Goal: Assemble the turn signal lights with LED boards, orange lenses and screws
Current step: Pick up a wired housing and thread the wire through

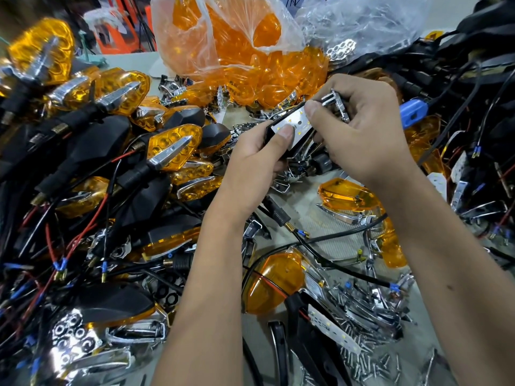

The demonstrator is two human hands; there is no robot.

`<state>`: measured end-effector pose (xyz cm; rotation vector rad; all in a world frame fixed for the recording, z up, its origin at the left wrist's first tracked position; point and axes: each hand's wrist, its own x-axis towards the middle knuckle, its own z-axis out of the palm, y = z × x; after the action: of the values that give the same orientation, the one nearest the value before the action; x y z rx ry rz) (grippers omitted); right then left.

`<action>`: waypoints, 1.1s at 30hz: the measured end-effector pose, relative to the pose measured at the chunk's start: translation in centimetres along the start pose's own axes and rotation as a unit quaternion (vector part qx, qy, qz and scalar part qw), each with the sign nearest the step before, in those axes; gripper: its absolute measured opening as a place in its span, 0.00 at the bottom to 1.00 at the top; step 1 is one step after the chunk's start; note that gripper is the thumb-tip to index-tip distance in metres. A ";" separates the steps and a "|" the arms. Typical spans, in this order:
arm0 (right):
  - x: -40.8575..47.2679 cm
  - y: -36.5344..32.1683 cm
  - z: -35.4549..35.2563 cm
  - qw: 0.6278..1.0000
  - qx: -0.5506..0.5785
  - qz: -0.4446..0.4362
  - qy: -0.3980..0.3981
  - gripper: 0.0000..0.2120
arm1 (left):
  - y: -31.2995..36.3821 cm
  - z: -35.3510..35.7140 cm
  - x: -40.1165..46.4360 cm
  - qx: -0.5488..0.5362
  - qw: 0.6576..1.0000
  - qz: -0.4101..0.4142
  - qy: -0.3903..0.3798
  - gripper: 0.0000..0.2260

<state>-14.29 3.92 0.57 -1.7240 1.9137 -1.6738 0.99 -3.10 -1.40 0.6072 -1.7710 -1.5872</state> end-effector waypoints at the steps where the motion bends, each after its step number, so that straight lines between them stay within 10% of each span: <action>1: 0.0 0.0 0.0 1.000 -0.001 0.001 -0.001 0.11 | -0.1 0.0 0.0 0.006 1.000 0.000 0.000 0.16; 33: -0.1 -0.3 -0.3 1.000 -0.005 -0.015 -0.019 0.08 | -0.4 -0.3 0.1 0.004 1.000 0.013 -0.015 0.13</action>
<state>-14.25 4.25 0.89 -1.7843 1.8924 -1.6321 1.13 -3.48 -1.75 0.5656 -1.7996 -1.5808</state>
